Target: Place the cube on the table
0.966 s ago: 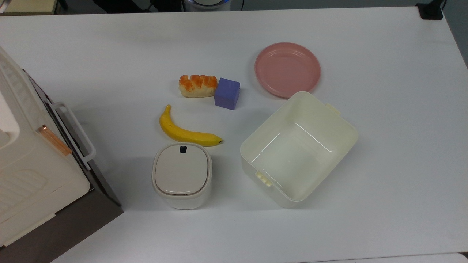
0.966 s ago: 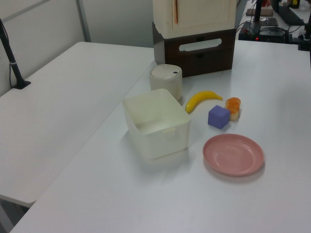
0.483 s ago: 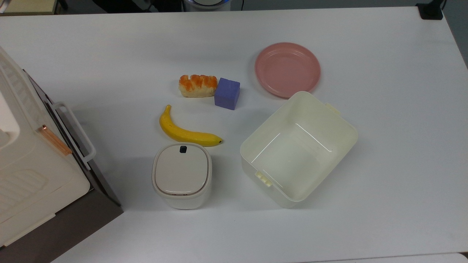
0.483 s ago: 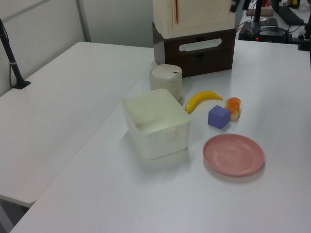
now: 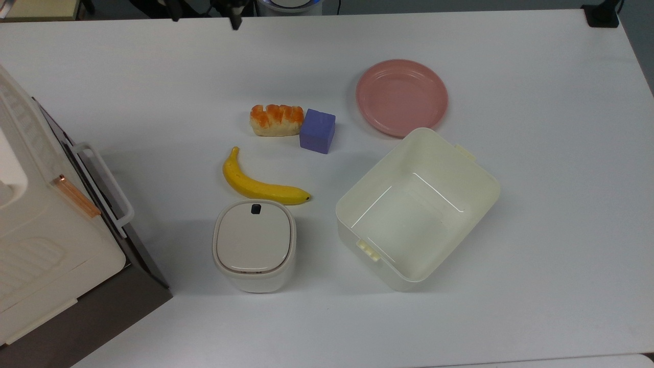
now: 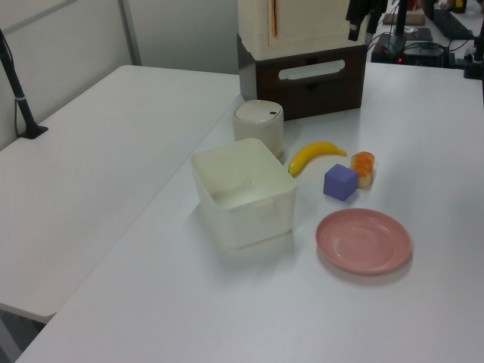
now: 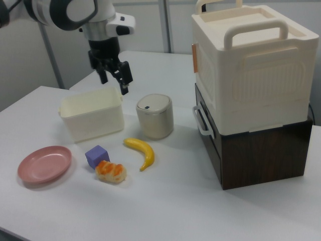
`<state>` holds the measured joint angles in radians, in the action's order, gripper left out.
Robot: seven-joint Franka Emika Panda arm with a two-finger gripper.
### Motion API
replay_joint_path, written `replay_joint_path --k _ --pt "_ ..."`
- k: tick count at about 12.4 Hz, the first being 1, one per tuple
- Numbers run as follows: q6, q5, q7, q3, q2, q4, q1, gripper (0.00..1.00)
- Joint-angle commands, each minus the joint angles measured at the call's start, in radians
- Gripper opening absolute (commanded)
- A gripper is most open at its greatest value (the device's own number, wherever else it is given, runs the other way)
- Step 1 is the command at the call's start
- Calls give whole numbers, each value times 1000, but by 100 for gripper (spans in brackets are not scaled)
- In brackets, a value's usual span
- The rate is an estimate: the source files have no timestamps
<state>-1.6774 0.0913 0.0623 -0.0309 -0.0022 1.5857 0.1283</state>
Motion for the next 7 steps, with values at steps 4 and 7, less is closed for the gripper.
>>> replay_joint_path --k 4,7 --pt "12 -10 40 111 -24 31 7 100" --pt "15 -5 45 106 -24 31 4 100"
